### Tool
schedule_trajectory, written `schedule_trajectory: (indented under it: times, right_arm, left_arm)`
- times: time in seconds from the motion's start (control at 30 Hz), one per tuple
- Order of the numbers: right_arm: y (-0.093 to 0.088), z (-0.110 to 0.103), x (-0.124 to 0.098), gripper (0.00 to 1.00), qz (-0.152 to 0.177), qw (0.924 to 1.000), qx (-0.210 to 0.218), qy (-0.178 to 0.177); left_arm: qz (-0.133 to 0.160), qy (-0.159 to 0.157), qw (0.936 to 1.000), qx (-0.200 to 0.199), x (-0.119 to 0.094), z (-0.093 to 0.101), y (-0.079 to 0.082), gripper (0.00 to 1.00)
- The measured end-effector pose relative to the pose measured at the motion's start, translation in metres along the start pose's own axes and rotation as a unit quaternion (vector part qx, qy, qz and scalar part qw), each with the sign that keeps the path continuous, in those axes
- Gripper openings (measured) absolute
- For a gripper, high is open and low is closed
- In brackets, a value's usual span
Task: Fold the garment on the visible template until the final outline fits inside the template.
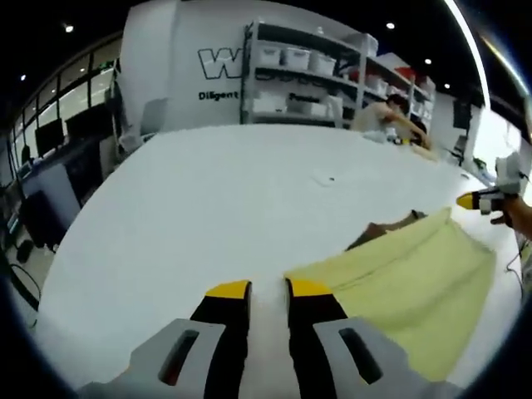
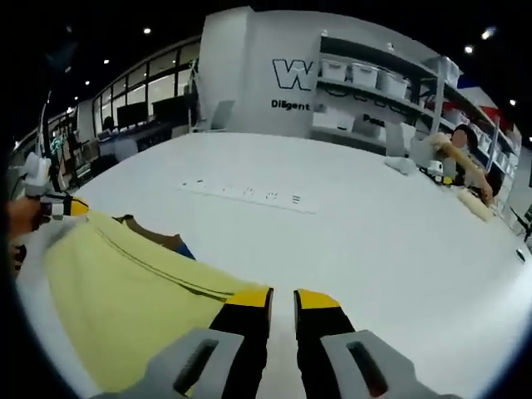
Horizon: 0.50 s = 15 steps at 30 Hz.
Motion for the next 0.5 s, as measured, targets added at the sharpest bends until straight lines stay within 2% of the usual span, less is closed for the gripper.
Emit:
schedule_trajectory:
  times: [0.17,0.3,0.5]
  right_arm:
    - [0.001,-0.007,-0.004,0.07,0.006,0.9999,-0.007,0.009]
    - [0.002,-0.017,-0.009,0.04,0.012,0.9995,-0.020,0.021]
    - [0.003,-0.029,-0.010,0.00,0.014,0.9985,-0.037,0.037]
  left_arm:
    - [0.010,-0.004,0.9999,-0.001,-0.006,0.005,0.004,0.13]
    - [0.025,-0.018,0.9995,0.005,-0.012,0.015,0.009,0.11]
    - [0.032,-0.037,0.9988,0.009,-0.016,0.030,0.008,0.10]
Point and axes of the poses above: the point that each gripper's makers call its tool centre point, and the gripper's own axes: x roughly forward along the fingers, z roughly to its right, y roughly out of its top, the point moved 9 cm from there along -x, roughly backward along the fingers
